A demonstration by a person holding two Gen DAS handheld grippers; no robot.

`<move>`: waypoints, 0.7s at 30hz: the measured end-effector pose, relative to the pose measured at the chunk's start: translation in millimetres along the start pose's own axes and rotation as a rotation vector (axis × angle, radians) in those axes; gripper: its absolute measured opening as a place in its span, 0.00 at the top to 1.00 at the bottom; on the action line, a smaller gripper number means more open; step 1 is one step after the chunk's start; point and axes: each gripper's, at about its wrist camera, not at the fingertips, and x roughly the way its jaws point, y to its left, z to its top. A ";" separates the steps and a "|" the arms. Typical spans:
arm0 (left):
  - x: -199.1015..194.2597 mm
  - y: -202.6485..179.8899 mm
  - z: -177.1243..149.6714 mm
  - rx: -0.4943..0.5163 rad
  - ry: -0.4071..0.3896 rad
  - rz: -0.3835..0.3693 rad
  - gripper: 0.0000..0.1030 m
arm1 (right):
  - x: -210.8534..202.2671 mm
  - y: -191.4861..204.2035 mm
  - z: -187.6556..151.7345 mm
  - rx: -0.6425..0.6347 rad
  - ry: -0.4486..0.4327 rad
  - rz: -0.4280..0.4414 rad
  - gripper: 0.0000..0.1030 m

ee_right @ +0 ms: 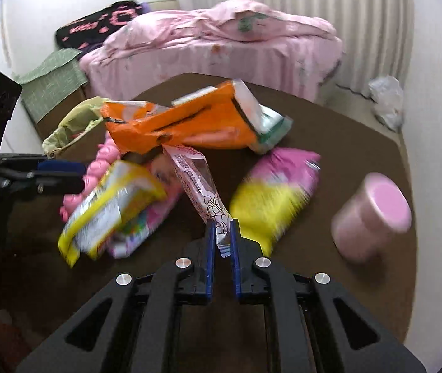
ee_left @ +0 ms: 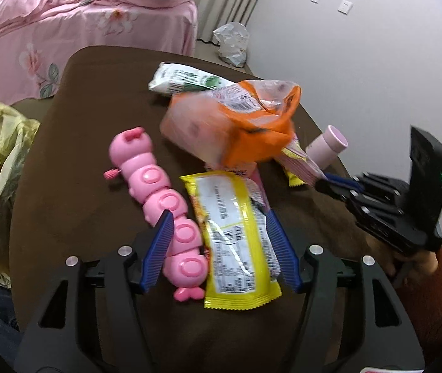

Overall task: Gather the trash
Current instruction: 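Grasp the pink candy stick with the right gripper while the left gripper grasps the yellow-white bag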

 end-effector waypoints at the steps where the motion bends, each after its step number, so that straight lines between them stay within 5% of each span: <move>1: 2.3 -4.7 1.0 0.014 0.005 0.001 0.43 | -6.0 -4.9 -7.8 0.027 0.000 -0.012 0.90; 8: 17.9 -38.6 -2.1 0.102 0.074 -0.049 0.43 | -25.1 -21.6 -49.6 0.165 0.029 -0.042 0.89; 12: 19.2 -52.5 -8.6 0.163 0.100 -0.063 0.42 | -37.0 -22.9 -65.4 0.231 0.008 0.075 0.88; 16: 19.2 -45.9 -11.7 0.141 0.103 -0.037 0.42 | -56.3 -25.7 -69.2 0.239 -0.061 0.073 0.59; 21: 10.3 -26.5 -14.7 0.090 0.087 -0.002 0.42 | -65.8 -31.2 -66.7 0.258 -0.119 0.092 0.48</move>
